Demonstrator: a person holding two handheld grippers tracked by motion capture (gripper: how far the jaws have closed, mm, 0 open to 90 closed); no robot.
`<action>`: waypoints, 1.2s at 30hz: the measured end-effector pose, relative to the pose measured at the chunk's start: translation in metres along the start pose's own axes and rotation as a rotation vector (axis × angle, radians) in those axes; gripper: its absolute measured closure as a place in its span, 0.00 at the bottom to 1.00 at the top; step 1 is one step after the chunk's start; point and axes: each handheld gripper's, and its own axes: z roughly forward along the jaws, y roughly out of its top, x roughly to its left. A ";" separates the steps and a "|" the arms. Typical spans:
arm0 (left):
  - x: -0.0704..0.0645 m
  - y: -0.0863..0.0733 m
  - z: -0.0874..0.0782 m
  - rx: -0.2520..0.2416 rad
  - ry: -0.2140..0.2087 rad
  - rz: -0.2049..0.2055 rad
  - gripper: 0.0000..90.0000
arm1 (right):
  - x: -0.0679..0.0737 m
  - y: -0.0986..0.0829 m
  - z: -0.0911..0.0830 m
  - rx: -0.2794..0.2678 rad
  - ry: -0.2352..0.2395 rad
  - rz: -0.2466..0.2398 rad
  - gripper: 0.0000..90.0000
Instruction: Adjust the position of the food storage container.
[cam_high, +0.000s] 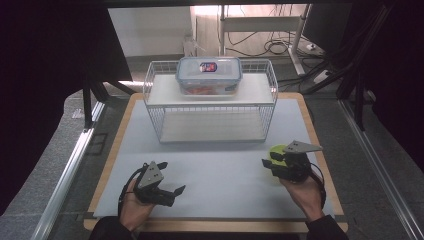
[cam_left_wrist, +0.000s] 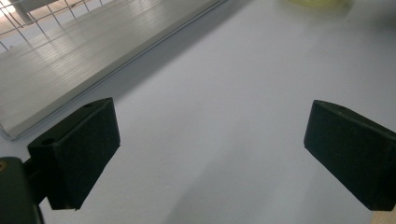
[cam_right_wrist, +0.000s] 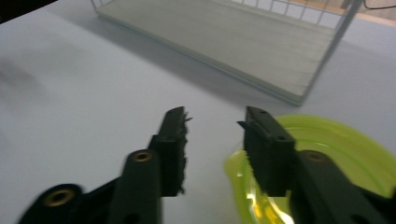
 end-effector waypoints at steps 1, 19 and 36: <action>0.001 0.000 0.000 0.003 -0.001 -0.003 0.04 | -0.004 0.000 -0.002 -0.002 -0.008 0.001 0.73; 0.005 -0.004 0.004 0.029 -0.011 -0.024 0.05 | -0.081 -0.020 -0.015 0.011 -0.272 0.134 1.00; 0.003 -0.005 0.007 0.056 -0.021 -0.015 0.06 | -0.088 -0.032 -0.001 0.081 -0.245 0.171 0.99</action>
